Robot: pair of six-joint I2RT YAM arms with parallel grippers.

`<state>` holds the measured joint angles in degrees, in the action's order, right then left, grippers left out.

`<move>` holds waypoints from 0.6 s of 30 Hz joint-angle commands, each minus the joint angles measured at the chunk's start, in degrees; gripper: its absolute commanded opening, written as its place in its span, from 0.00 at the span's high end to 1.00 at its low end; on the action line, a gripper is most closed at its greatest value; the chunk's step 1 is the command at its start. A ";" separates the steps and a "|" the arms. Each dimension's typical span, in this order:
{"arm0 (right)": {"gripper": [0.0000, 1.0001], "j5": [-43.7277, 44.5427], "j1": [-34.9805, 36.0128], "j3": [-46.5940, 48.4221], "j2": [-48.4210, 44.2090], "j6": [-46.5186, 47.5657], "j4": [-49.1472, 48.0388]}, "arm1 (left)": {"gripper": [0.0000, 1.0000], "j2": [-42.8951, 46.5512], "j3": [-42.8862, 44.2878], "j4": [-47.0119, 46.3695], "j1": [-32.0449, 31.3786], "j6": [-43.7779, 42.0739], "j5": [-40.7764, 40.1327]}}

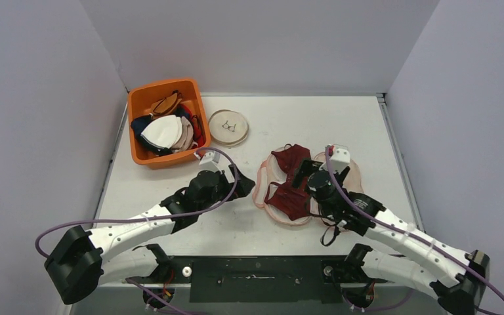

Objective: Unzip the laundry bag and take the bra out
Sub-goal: Open the laundry bag at the center of the board, then pick up the bra from the laundry bag.

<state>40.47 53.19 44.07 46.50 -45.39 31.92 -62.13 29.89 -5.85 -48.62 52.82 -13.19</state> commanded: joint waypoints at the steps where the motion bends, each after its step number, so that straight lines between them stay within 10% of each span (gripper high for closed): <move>1: 0.13 -18.02 -9.15 -4.92 5.01 4.64 -15.84 | 0.09 -2.32 4.60 -4.33 1.04 -1.23 6.77; 7: 0.16 -46.94 -31.23 -16.81 6.72 0.40 -34.31 | 0.09 -5.97 7.46 -9.25 1.66 -1.62 12.79; 18: 0.26 -53.70 -38.04 -21.84 18.42 -1.28 -49.60 | 0.16 -19.53 9.89 -12.99 4.70 1.09 17.30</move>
<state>-9.67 16.10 22.46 61.10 -46.04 -8.14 -78.96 38.30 -14.41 -45.21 52.51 1.13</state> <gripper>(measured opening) 0.749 0.853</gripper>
